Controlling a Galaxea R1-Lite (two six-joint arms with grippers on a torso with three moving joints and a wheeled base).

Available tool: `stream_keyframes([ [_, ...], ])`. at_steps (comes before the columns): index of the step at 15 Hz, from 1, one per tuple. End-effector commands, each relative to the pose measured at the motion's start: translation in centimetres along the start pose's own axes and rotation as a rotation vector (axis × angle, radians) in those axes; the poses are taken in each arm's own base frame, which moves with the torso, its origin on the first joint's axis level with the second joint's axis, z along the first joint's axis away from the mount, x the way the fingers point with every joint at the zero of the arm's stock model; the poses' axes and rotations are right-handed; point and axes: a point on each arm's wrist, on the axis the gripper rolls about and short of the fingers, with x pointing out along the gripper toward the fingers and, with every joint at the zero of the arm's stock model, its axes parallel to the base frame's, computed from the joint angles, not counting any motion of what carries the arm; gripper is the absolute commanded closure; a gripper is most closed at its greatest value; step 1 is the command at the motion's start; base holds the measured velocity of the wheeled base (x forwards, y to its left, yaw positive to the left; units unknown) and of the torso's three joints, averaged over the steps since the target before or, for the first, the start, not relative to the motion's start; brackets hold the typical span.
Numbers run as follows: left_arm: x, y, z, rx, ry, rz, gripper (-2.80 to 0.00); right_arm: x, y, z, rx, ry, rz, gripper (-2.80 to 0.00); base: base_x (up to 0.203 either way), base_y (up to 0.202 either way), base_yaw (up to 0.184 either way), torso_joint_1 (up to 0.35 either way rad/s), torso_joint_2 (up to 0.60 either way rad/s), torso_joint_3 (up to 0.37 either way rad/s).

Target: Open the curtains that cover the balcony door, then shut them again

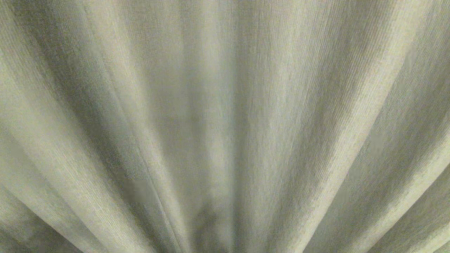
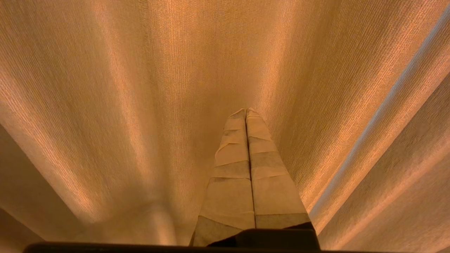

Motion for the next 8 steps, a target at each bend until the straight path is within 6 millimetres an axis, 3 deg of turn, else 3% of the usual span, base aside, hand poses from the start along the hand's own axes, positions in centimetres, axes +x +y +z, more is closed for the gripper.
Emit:
stream_keyframes([
  [1,-0.02,0.0,0.0,0.0,-0.003,0.001,0.0,0.0,0.0,0.0,-0.001,0.0,0.001,0.0,0.0,0.0,0.0,0.0,0.0,0.0],
  [8,-0.02,-0.01,0.0,0.0,-0.003,-0.003,0.0,0.0,0.0,0.0,-0.001,0.0,0.001,0.0,0.0,0.0,0.0,0.0,0.0,0.0],
])
